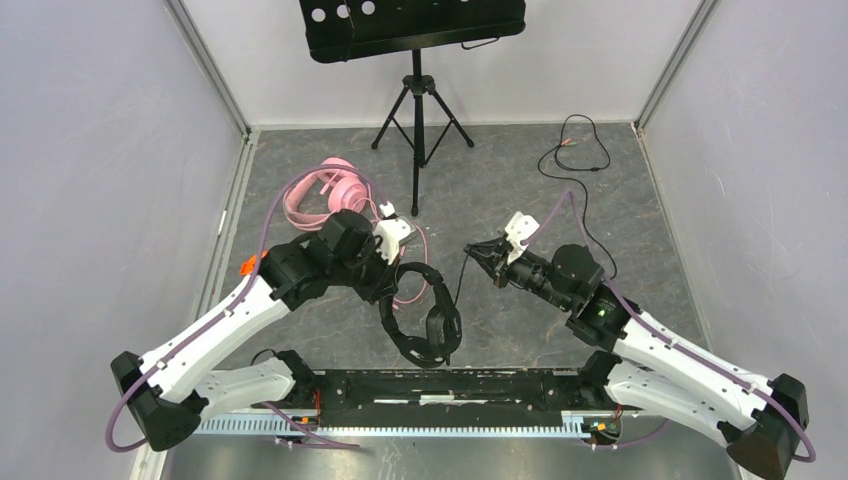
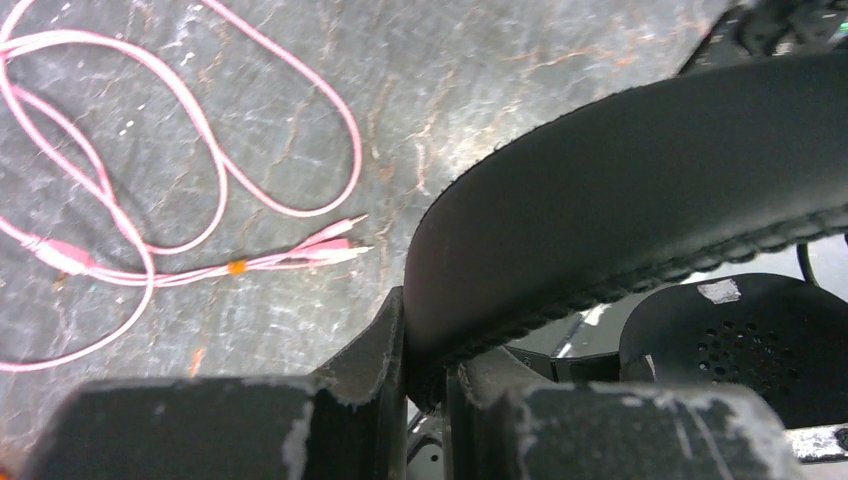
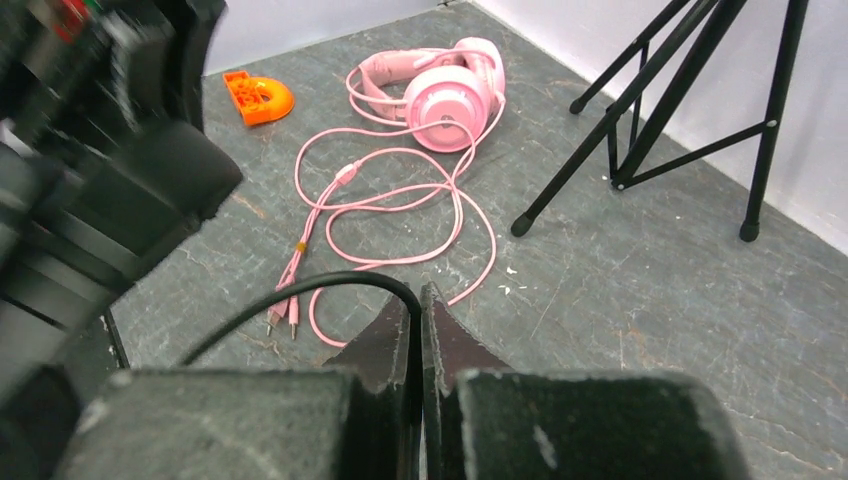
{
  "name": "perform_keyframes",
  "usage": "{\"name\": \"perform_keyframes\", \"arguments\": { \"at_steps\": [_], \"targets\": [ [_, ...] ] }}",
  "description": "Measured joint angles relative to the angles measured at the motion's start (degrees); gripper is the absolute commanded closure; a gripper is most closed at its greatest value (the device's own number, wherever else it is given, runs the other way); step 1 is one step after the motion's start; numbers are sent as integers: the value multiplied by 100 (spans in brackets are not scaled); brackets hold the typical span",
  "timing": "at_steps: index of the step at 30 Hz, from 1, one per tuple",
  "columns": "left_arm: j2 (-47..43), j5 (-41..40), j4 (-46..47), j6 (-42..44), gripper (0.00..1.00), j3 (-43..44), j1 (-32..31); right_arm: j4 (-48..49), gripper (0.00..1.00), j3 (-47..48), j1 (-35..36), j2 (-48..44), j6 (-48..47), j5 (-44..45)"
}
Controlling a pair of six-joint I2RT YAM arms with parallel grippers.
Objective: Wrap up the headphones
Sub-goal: Wrap the headphones around the headphones.
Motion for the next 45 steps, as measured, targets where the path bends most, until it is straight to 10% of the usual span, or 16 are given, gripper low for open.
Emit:
{"name": "perform_keyframes", "arguments": {
  "at_steps": [15,25,45],
  "targets": [
    [428,-1158,-181,273,98,39,-83,-990,100,743,0,208,103,192],
    [673,-2479,-295,247,98,326,-83,-1344,99,925,-4,450,874,-1185],
    [664,-3757,46,-1115,98,400,-116,651,83,411,354,901,2463,-2439]
  ]
}}
